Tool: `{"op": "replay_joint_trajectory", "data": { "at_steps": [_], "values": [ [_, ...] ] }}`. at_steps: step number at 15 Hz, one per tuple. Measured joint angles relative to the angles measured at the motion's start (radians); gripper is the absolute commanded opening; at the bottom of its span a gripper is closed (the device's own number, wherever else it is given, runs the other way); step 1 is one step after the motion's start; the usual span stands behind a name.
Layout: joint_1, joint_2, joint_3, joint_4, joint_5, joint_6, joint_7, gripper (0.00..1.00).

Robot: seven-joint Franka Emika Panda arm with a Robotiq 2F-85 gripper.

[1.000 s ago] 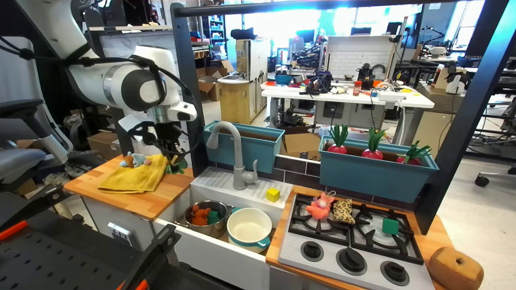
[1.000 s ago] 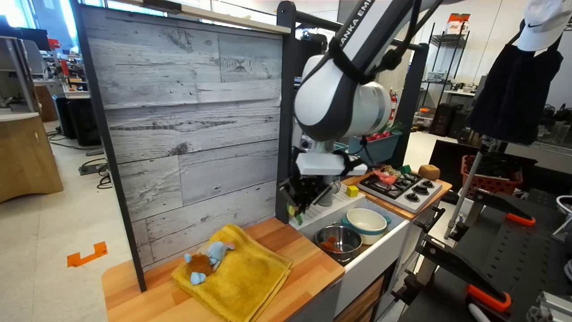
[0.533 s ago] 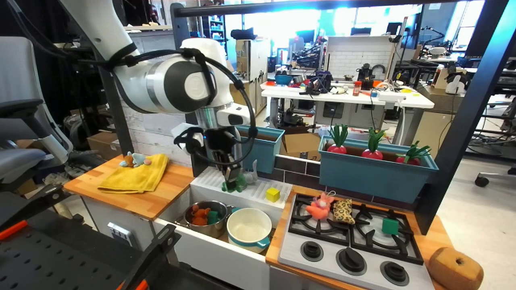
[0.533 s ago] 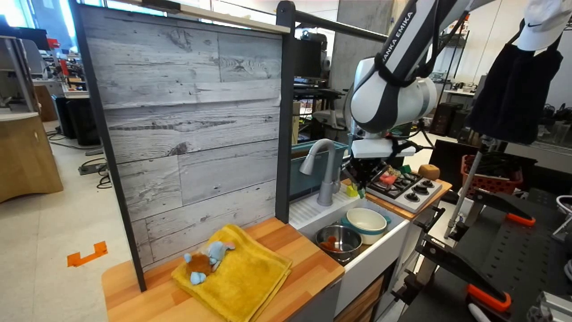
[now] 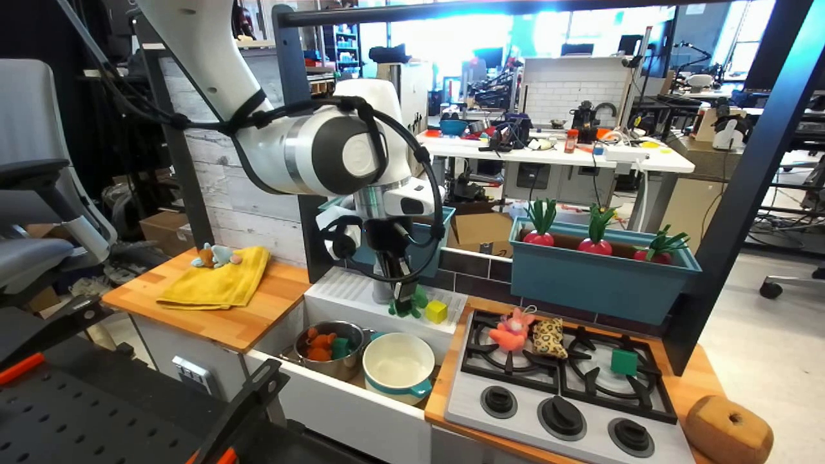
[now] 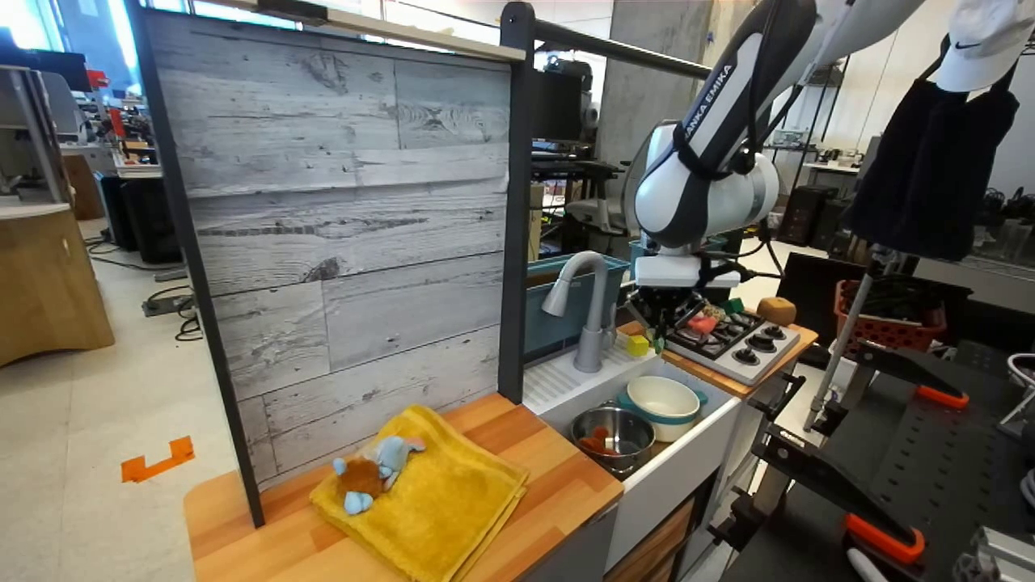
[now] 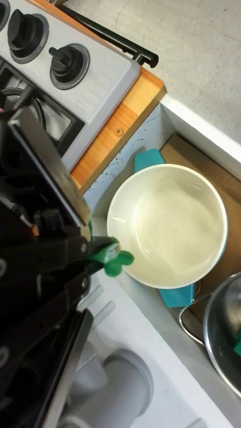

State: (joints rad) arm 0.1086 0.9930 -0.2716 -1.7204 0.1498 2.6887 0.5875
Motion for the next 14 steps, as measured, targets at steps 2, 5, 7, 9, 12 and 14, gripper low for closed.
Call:
{"op": "replay_joint_trajectory", "data": {
  "at_steps": [2, 5, 7, 9, 12, 14],
  "values": [
    [-0.005, 0.019, -0.001, 0.024, 0.000, -0.001, 0.022, 0.60],
    [-0.006, 0.015, 0.003, 0.039, 0.000, -0.001, 0.028, 0.80],
    [0.011, 0.001, 0.004, 0.030, -0.007, -0.001, 0.027, 0.93],
    [0.049, -0.029, 0.008, -0.010, -0.023, 0.018, 0.006, 1.00],
    [0.143, -0.089, 0.038, -0.112, -0.064, 0.110, -0.018, 1.00],
    [0.229, -0.117, 0.053, -0.174, -0.090, 0.163, -0.021, 1.00]
  ]
}}
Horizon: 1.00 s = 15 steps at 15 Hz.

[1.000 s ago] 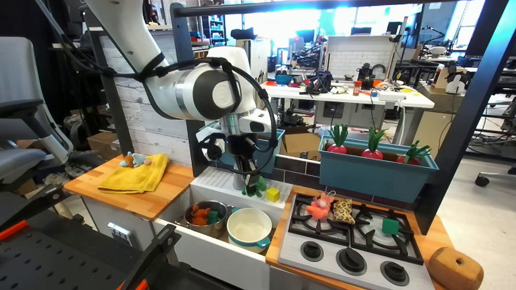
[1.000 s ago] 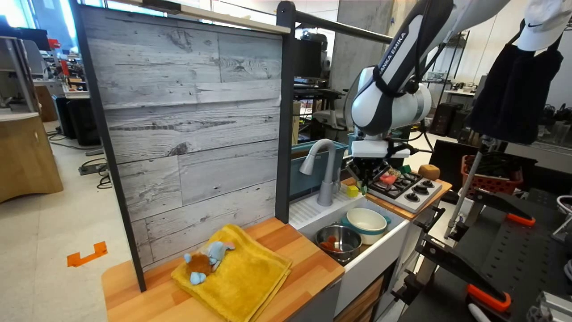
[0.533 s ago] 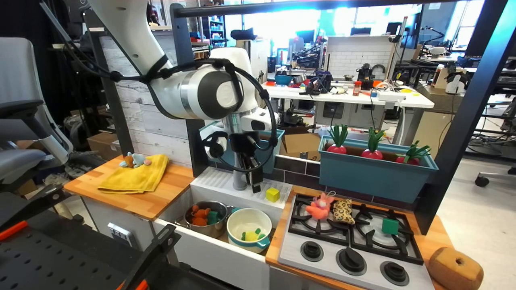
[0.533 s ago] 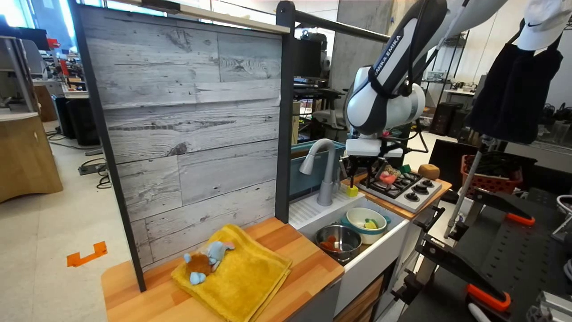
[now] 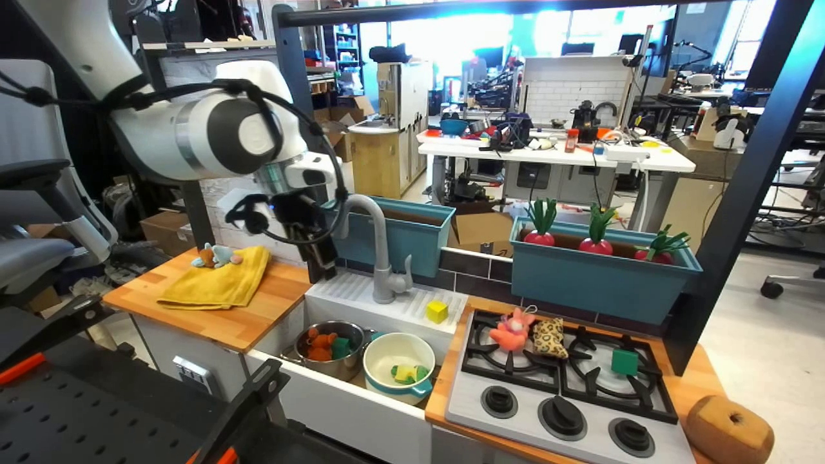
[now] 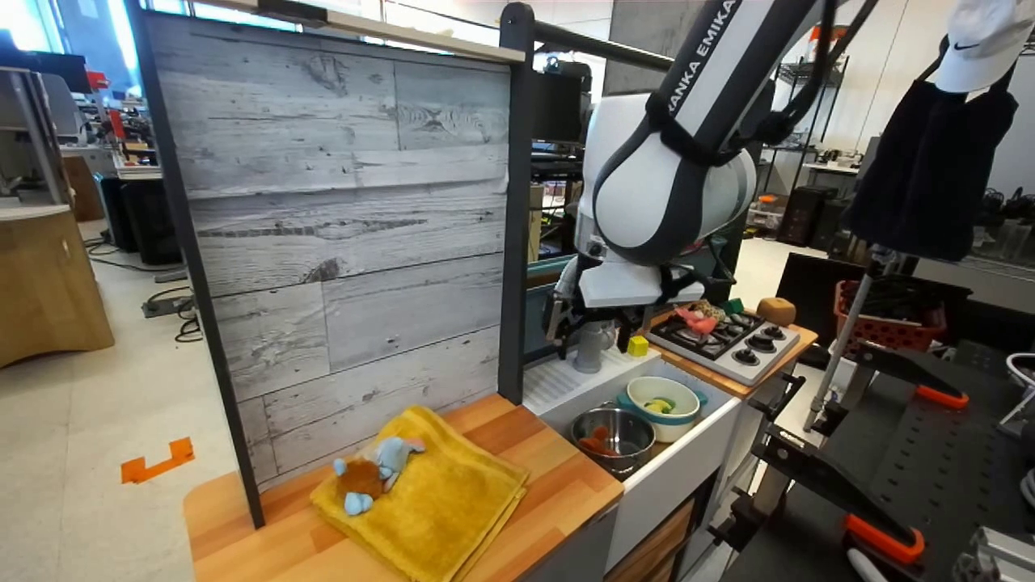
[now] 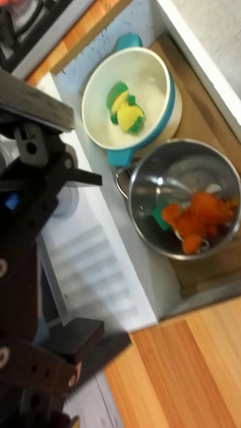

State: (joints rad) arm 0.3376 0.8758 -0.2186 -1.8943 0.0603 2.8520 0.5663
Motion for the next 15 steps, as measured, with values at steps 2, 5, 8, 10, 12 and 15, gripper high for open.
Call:
{"op": "replay_joint_trajectory", "data": {
  "at_steps": [2, 5, 8, 10, 12, 15],
  "values": [
    [0.087, -0.019, 0.020, -0.044, -0.013, 0.059, -0.001, 1.00],
    [0.182, -0.026, 0.068, -0.039, -0.014, 0.155, -0.009, 1.00],
    [0.188, -0.026, 0.095, -0.026, -0.014, 0.177, -0.032, 1.00],
    [0.177, -0.025, 0.095, -0.025, -0.008, 0.175, -0.042, 1.00],
    [0.170, -0.012, 0.112, -0.016, 0.010, 0.175, -0.057, 1.00],
    [0.143, 0.043, 0.201, 0.052, 0.031, 0.175, -0.084, 1.00]
  ]
}}
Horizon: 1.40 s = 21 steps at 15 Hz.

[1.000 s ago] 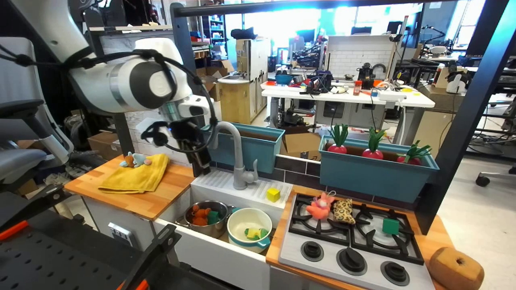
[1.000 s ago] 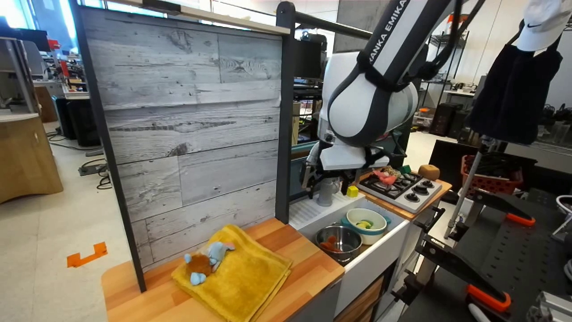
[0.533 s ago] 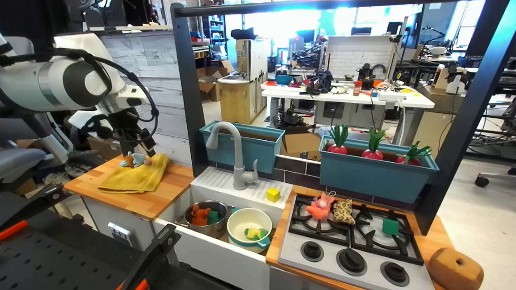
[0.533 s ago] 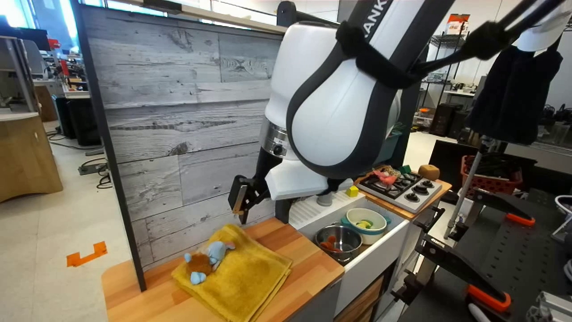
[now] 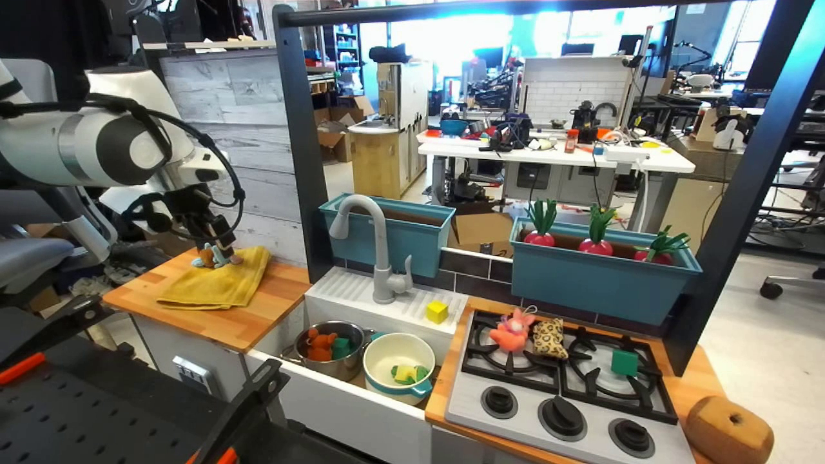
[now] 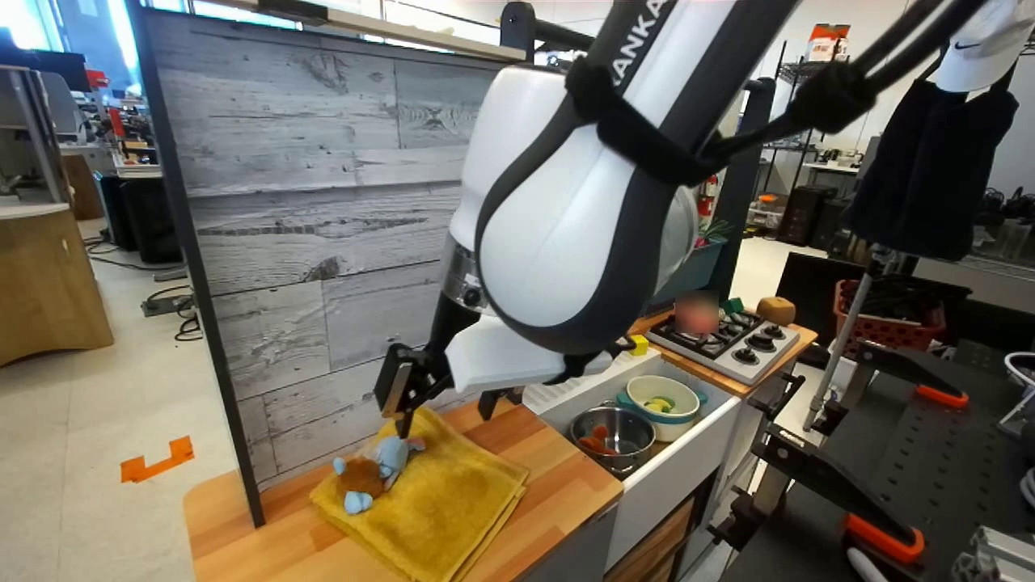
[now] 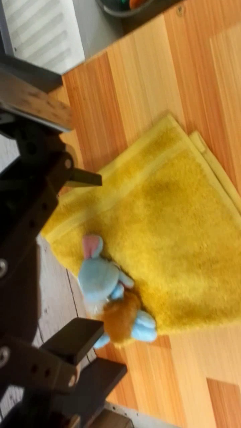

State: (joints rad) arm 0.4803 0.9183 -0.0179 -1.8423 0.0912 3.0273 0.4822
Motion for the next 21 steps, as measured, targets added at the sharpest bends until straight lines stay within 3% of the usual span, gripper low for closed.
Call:
{"op": "replay_joint_trajectory", "data": {
  "at_steps": [2, 3, 5, 6, 12, 16, 21],
  "values": [
    [0.002, 0.051, 0.038, 0.068, 0.005, 0.000, -0.009, 1.00],
    [0.009, 0.077, 0.043, 0.104, 0.005, 0.000, -0.012, 0.95],
    [0.024, 0.130, 0.036, 0.178, 0.006, -0.008, -0.012, 0.71],
    [0.032, 0.156, 0.026, 0.214, 0.006, -0.014, -0.012, 0.69],
    [0.056, 0.288, -0.020, 0.391, 0.006, -0.067, -0.012, 0.28],
    [0.057, 0.284, -0.016, 0.422, 0.006, -0.138, -0.010, 0.03],
    [0.083, 0.150, -0.028, 0.303, 0.006, -0.238, 0.033, 0.03]
  ]
}}
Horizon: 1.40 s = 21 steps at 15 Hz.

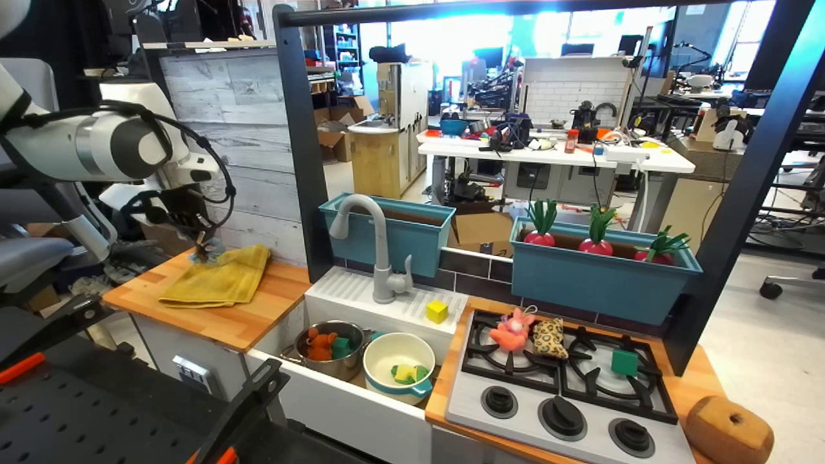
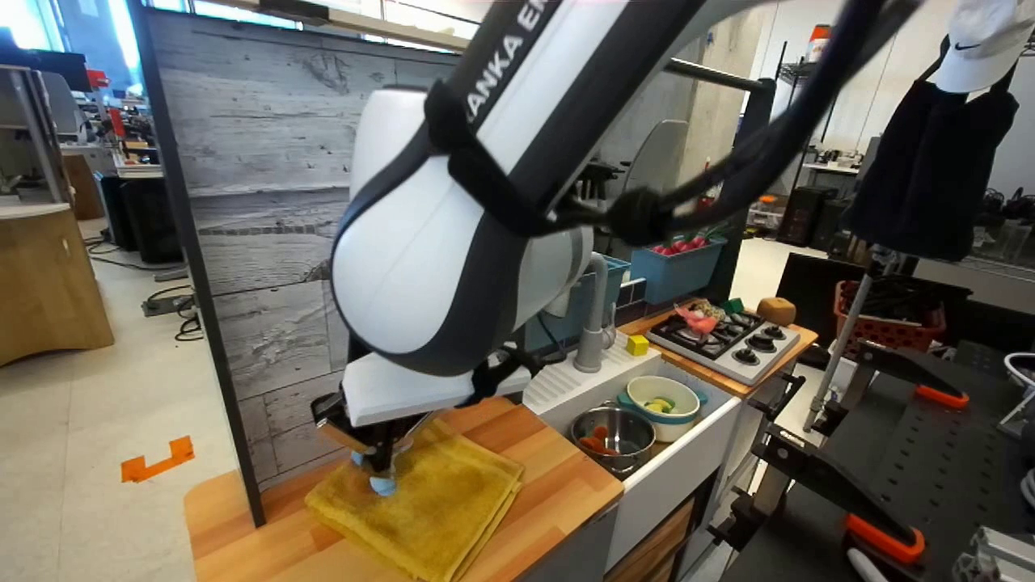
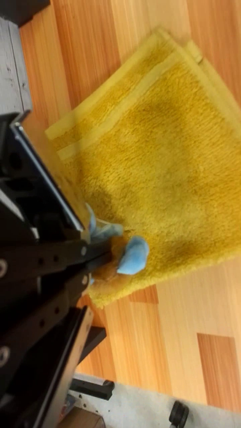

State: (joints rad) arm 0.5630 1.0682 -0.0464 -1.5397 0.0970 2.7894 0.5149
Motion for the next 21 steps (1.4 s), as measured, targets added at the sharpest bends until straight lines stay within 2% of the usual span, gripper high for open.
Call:
{"op": "replay_joint_trajectory", "data": {
  "at_steps": [3, 6, 10, 14, 15, 16, 18, 21],
  "values": [
    [0.001, -0.142, -0.027, -0.152, 0.012, -0.055, 0.074, 0.03],
    [-0.067, -0.246, -0.041, -0.296, 0.038, -0.056, 0.118, 0.03],
    [-0.198, -0.247, -0.112, -0.384, 0.044, -0.029, 0.149, 0.03],
    [-0.318, -0.187, -0.191, -0.399, 0.052, 0.117, 0.176, 0.03],
    [-0.335, -0.172, -0.211, -0.391, 0.054, 0.145, 0.191, 0.26],
    [-0.341, -0.155, -0.238, -0.381, 0.056, 0.169, 0.215, 0.39],
    [-0.333, -0.122, -0.285, -0.352, 0.062, 0.196, 0.269, 0.51],
    [-0.321, -0.100, -0.287, -0.315, 0.071, 0.196, 0.324, 0.70]
  ]
}}
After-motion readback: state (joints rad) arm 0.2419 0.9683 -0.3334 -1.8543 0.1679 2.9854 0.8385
